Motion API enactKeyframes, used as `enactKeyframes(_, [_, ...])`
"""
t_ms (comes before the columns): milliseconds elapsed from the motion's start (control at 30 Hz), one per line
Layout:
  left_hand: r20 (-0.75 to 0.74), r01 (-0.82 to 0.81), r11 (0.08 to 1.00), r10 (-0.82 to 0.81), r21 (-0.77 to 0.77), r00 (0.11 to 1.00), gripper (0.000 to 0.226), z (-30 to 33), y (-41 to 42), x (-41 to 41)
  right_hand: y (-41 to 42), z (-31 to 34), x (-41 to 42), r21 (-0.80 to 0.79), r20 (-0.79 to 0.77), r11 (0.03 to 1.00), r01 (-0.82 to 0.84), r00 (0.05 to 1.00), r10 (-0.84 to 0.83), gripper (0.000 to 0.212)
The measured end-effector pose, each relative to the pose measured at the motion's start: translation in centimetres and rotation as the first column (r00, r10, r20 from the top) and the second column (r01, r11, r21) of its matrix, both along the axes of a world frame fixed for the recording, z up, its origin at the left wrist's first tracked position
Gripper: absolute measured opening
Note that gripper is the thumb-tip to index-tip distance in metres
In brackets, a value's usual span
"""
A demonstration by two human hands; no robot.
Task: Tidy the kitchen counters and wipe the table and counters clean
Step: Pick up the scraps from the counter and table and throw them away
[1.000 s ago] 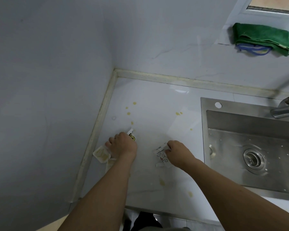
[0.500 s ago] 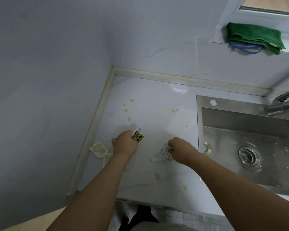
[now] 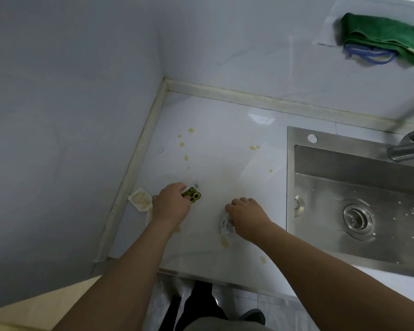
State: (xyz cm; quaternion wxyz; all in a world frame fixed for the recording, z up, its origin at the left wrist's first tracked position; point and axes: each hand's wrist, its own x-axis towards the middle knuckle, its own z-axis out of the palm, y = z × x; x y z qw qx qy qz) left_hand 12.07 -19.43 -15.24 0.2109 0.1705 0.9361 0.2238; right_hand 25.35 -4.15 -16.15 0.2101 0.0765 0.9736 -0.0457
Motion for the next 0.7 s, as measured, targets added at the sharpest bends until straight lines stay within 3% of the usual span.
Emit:
enactKeyframes(133, [0.050, -0.011, 0.996, 0.006, 0.088, 0.999, 0.010, -0.6, -1.1, 0.4, -0.1, -0.1, -0.2, -0.032, 0.010, 0.998, 0.048, 0.999, -0.047, 0.029])
enactKeyframes(267, [0.160, -0.296, 0.935, 0.268, 0.195, 0.950, 0.010, 0.1, -3.0, 0.4, -0.2, 0.2, -0.6, -0.102, 0.053, 0.990, 0.096, 0.994, -0.091, 0.037])
enactKeyframes(367, [0.298, -0.602, 0.774, 0.538, 0.196, 0.789, 0.009, 0.5, -4.5, -0.6, -0.3, 0.3, -0.9, -0.083, 0.070, 0.992, 0.090, 0.994, -0.085, 0.028])
enactKeyframes(433, [0.404, -0.772, 0.617, 0.673, 0.156, 0.620, 0.020, 0.1, -5.7, -1.7, -0.7, 0.4, -0.9, -0.078, 0.073, 0.993, 0.094, 0.993, -0.088, 0.024])
enactKeyframes(467, [0.414, -0.803, 0.584, 0.706, 0.120, 0.575, 0.027, -0.3, -6.0, -2.2, -0.8, 0.4, -1.0, -0.074, 0.075, 0.993, 0.092, 0.993, -0.087, 0.023])
enactKeyframes(700, [0.072, -0.618, 0.771, 0.633, -0.155, 0.771, 0.039, -2.0, -3.6, -2.7, -1.1, 0.8, -1.2, -0.123, 0.101, 0.978, 0.168, 0.983, -0.156, 0.009])
